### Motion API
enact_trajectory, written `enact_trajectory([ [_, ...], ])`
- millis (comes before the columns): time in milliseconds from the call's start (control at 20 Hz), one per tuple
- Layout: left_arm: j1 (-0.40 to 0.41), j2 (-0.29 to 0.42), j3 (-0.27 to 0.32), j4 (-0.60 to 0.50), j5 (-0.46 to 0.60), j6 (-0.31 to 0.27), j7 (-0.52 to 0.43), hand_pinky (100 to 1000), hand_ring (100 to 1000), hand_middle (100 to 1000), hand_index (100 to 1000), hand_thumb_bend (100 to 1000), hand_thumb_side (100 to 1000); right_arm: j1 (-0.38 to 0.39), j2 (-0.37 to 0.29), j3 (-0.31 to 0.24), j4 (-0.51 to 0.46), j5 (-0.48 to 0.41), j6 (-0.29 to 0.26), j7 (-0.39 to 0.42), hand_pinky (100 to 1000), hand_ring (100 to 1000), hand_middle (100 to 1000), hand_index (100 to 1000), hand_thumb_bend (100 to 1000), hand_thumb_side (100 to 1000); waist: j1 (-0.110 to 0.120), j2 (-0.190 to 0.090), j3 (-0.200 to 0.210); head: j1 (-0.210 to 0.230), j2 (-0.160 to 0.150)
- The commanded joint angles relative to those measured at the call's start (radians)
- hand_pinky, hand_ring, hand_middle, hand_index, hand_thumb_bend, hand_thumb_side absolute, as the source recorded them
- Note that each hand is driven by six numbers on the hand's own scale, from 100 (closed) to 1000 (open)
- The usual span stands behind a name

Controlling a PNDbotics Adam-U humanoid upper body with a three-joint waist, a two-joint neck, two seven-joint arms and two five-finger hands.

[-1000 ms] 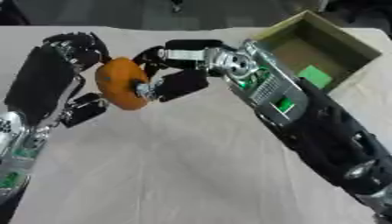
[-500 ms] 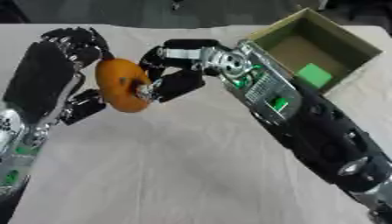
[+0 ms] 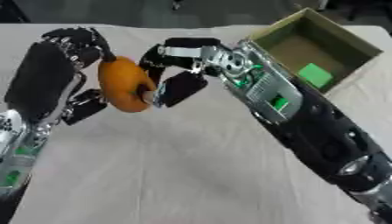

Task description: Pick up the objects with one hand, pass them to the other hand, and then place them into the box on the other side of the table.

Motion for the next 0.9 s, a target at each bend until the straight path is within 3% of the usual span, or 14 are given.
enact_trajectory([
  [50, -0.021, -0.005, -0.005, -0.01, -0.003, 0.006, 0.004, 530, 548, 523, 563, 375, 100, -0.015, -0.017, -0.008, -0.025, -0.025, 0.009, -0.008, 1000, 694, 465, 679, 100, 295, 0.002, -0.022, -0.001, 0.003, 0.002],
  [300, -0.016, -0.005, -0.003, 0.0, -0.005, 0.026, 0.003, 538, 556, 539, 618, 476, 100, -0.012, -0.023, -0.015, -0.038, -0.051, 0.02, -0.016, 1000, 675, 448, 654, 100, 289, 0.003, -0.021, -0.003, 0.003, 0.0],
  [500, -0.013, -0.005, -0.003, 0.008, -0.012, 0.038, -0.001, 557, 577, 571, 665, 544, 100, -0.009, -0.026, -0.022, -0.048, -0.075, 0.033, -0.024, 1000, 661, 435, 644, 100, 232, 0.004, -0.021, -0.006, 0.004, 0.0],
  [800, -0.008, -0.002, -0.002, 0.017, -0.04, 0.044, -0.023, 613, 639, 654, 766, 725, 100, -0.006, -0.04, -0.029, -0.07, -0.078, 0.031, -0.037, 1000, 644, 416, 627, 100, 153, 0.004, -0.021, -0.009, 0.007, -0.001],
  [900, -0.006, -0.002, 0.0, 0.019, -0.049, 0.046, -0.029, 621, 654, 671, 799, 830, 100, -0.007, -0.045, -0.031, -0.075, -0.076, 0.028, -0.04, 1000, 641, 413, 623, 100, 141, 0.004, -0.022, -0.011, 0.008, -0.001],
])
